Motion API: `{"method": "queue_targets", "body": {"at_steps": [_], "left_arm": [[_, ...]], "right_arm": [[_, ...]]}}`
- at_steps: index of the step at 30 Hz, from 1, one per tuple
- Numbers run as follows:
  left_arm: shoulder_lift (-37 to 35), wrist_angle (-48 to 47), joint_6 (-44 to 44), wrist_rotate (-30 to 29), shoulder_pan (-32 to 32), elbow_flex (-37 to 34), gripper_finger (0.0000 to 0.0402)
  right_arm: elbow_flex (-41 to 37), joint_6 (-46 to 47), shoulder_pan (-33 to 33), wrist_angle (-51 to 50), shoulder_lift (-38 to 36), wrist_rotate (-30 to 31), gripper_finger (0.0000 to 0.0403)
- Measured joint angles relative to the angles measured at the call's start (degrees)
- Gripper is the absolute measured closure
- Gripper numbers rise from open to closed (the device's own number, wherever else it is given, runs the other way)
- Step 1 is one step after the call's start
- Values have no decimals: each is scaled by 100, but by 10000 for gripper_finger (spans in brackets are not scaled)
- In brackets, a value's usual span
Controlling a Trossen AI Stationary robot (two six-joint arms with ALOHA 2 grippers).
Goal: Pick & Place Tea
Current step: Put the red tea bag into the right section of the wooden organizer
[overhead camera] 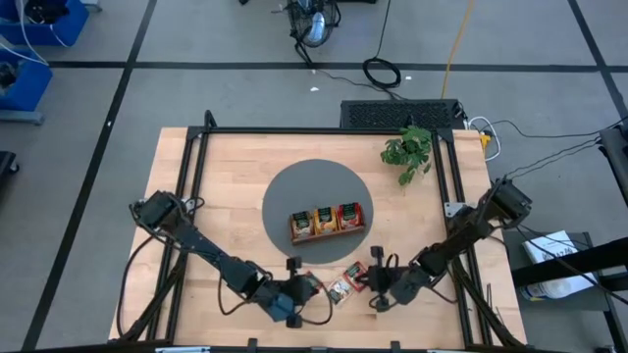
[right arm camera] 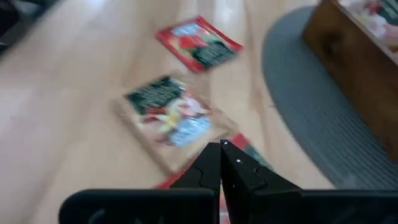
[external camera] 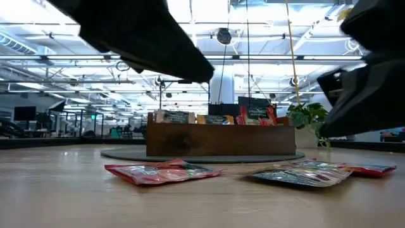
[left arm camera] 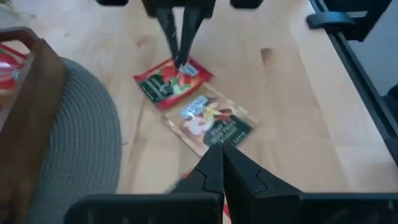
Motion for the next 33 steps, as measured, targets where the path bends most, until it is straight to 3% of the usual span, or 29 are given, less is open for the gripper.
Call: {"method": "queue_targets", "body": {"at_steps": [5, 11, 21, 26, 33], "left_arm": [[36, -251, -121, 150, 107, 4, 380], [37, -421, -133, 137, -33, 4, 358], [85, -1222, -1078, 60, -307, 12, 377], [347, -1257, -1001, 248, -382, 17, 394], [657, -1245, -958, -9, -287, 26, 384]], "right_arm": [[3, -101, -64, -175, -9, -26, 403], [7, -452, -96, 305, -11, -268, 403], [511, -219, -919, 958, 432, -1910, 400], [1018, -428, -1148, 955, 1049, -2414, 377], [1109, -118, -1546, 859, 1213, -2453, 330]]}}
